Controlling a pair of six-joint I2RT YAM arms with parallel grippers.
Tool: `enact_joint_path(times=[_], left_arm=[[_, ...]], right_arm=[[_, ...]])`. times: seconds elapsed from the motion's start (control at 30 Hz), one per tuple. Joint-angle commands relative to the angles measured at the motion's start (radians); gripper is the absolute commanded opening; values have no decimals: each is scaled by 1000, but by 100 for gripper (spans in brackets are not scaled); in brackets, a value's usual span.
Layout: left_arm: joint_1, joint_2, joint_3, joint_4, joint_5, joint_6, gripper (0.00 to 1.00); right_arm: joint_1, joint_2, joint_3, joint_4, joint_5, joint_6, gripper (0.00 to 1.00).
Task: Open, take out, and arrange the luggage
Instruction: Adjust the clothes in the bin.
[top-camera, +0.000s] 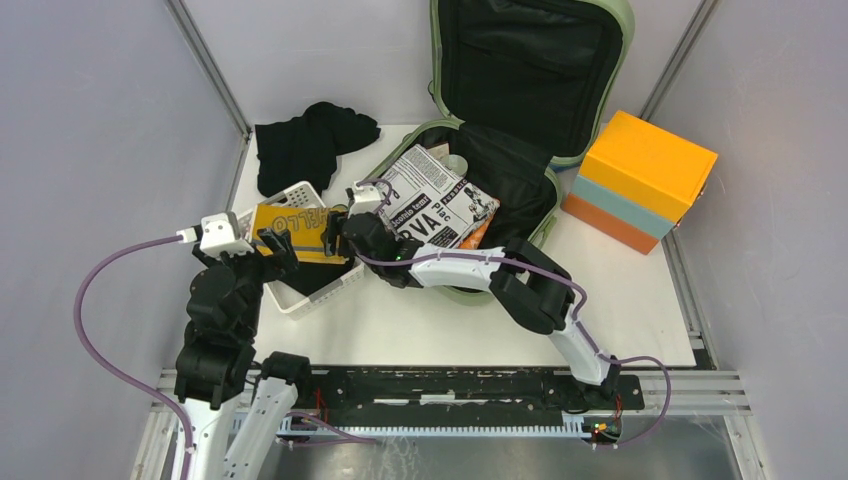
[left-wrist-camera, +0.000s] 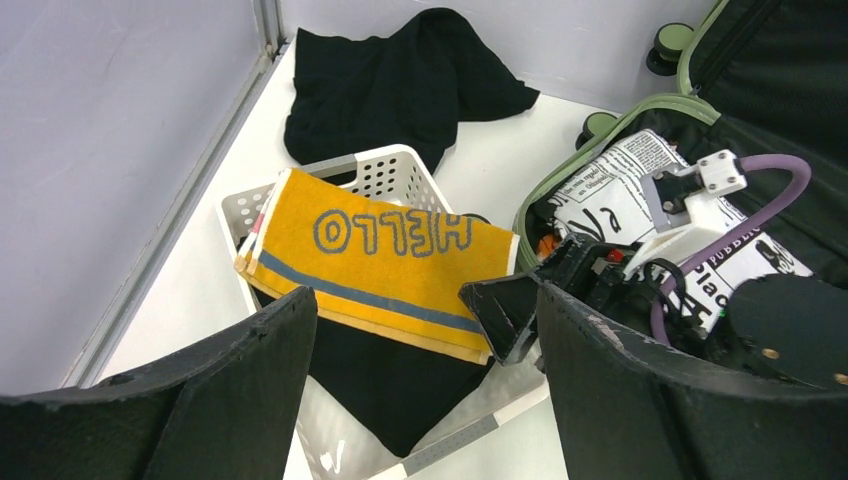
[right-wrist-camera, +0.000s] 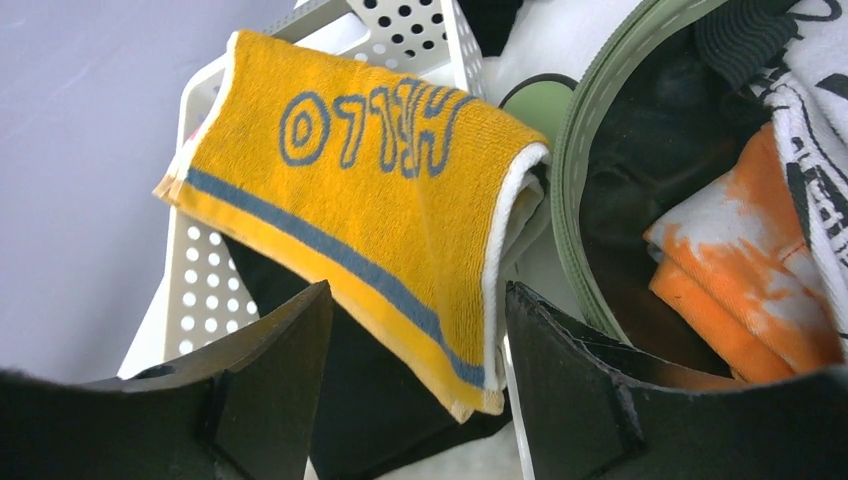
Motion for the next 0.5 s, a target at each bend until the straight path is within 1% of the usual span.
enact_joint_path(times=[0.0,0.23,0.37,0.47], left_arm=[[1,-7,14,18,-26,-18,86],[-5,-11,19,14,-34,-14,86],[-6,-11,18,18,-36,-12,86],[-6,-15,15,14,-44,-11,86]], right_arm=[[3,48,86,-7,84,92,70],[3,41,92,-55,157,166,71],[-5,55,80,-5,141,192,72],[-12,77,100,7,132,215,72]])
